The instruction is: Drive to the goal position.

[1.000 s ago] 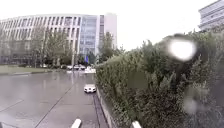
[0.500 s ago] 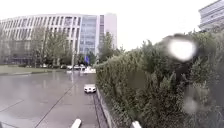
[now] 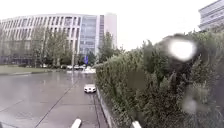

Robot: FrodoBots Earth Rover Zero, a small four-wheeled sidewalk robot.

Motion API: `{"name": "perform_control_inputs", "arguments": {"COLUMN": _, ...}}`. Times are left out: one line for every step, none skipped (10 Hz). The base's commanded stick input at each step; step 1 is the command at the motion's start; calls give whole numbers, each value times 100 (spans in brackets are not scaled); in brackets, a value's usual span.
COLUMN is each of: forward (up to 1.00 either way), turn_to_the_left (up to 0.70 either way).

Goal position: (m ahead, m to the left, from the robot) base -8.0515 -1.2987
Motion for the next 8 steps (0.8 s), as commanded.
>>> {"name": "perform_control_inputs", "arguments": {"forward": 4, "turn_to_the_left": 0}}
{"name": "perform_control_inputs", "arguments": {"forward": 4, "turn_to_the_left": 0}}
{"name": "perform_control_inputs", "arguments": {"forward": 4, "turn_to_the_left": 0}}
{"name": "perform_control_inputs", "arguments": {"forward": 4, "turn_to_the_left": 0}}
{"name": "perform_control_inputs", "arguments": {"forward": 4, "turn_to_the_left": 0}}
{"name": "perform_control_inputs", "arguments": {"forward": 4, "turn_to_the_left": 0}}
{"name": "perform_control_inputs", "arguments": {"forward": 4, "turn_to_the_left": 0}}
{"name": "perform_control_inputs", "arguments": {"forward": 4, "turn_to_the_left": 0}}
